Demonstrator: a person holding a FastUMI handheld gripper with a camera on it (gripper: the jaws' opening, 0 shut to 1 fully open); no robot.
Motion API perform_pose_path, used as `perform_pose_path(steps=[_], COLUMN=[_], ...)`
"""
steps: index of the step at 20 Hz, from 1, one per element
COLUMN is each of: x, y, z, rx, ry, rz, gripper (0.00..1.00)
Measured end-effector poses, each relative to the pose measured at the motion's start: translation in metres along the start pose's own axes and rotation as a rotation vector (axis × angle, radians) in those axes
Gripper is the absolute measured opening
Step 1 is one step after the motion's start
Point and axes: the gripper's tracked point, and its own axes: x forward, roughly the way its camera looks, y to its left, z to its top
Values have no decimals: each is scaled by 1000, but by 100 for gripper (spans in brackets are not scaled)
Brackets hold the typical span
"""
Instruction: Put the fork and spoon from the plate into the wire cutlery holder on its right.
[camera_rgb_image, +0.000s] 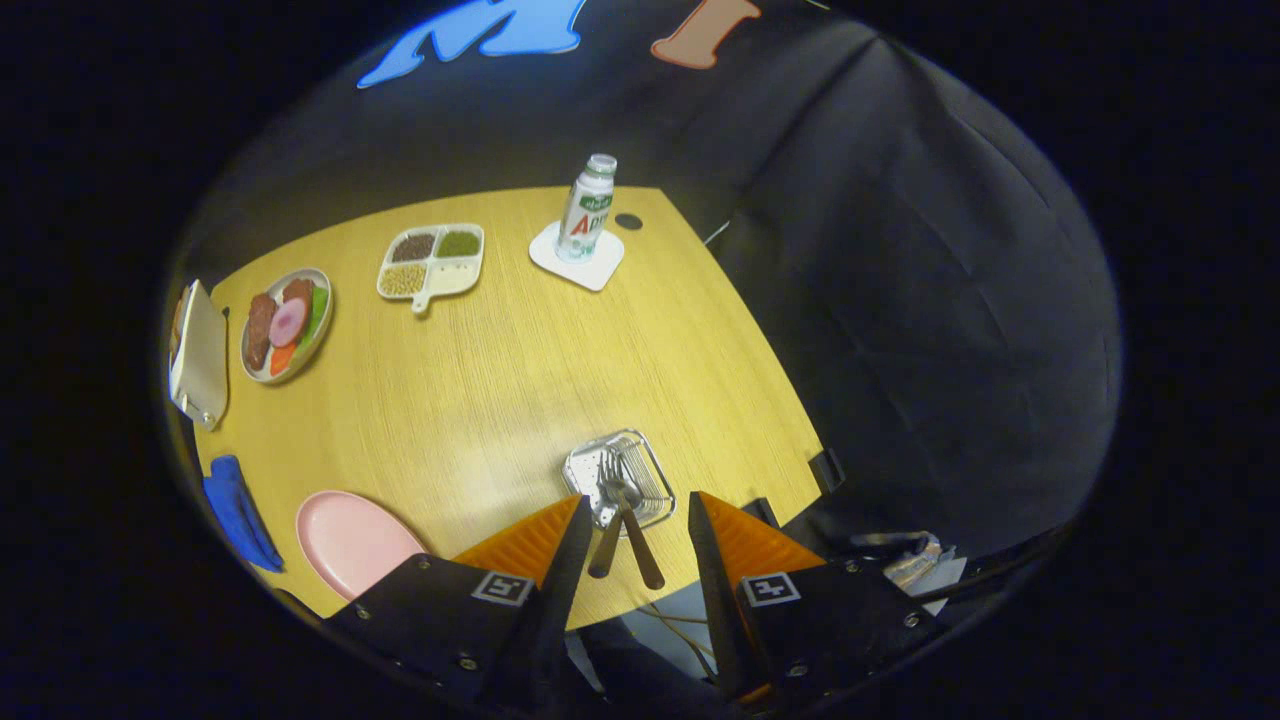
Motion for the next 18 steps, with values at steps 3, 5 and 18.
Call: perform_pose_path(steps=[3, 5, 18], x=[-32, -61, -208], y=[11, 21, 85], z=[36, 63, 103], rx=[28, 59, 20], ry=[-219, -380, -949], rz=[23, 58, 264], gripper=[61, 61, 64])
